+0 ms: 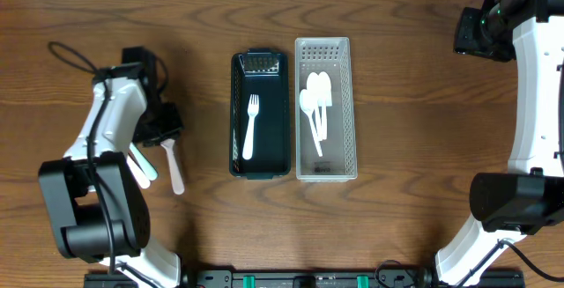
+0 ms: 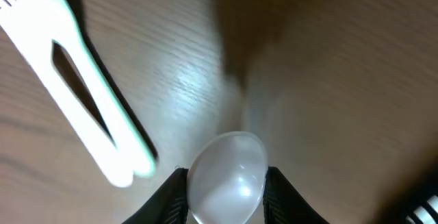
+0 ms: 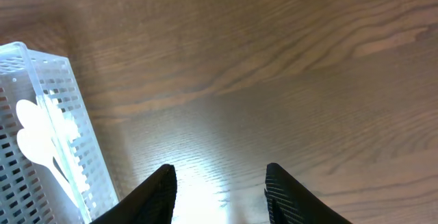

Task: Pack container

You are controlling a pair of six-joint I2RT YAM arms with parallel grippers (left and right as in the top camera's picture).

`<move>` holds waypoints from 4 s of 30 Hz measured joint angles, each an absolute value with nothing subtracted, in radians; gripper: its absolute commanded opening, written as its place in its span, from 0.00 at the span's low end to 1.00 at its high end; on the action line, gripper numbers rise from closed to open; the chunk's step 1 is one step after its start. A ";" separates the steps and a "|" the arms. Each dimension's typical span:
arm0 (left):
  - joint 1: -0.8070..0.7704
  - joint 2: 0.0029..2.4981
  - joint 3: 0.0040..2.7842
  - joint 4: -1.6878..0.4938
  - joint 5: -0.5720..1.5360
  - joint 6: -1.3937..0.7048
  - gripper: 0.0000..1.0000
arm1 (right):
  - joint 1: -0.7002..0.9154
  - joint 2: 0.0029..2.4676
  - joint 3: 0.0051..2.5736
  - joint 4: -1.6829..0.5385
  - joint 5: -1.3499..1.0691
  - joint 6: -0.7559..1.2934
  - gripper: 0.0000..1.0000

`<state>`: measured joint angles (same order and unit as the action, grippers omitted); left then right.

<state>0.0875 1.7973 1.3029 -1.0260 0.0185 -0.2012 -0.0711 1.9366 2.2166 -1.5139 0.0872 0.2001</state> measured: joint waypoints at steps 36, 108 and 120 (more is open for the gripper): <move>-0.396 2.199 1.869 -1.129 0.020 -0.209 0.58 | -0.071 1.937 2.217 -1.522 0.087 0.200 0.45; 0.508 1.716 0.986 -0.614 -0.006 -0.212 0.74 | -0.071 1.937 2.217 -1.532 0.078 0.231 0.45; 0.509 1.775 0.986 -0.596 -0.001 -0.208 0.74 | -0.071 1.937 2.217 -1.553 0.078 0.249 0.45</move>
<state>0.5087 1.7748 0.9863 -0.5961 -0.0013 -0.2077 -0.0711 1.9366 2.2166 -1.5528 0.0784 0.2489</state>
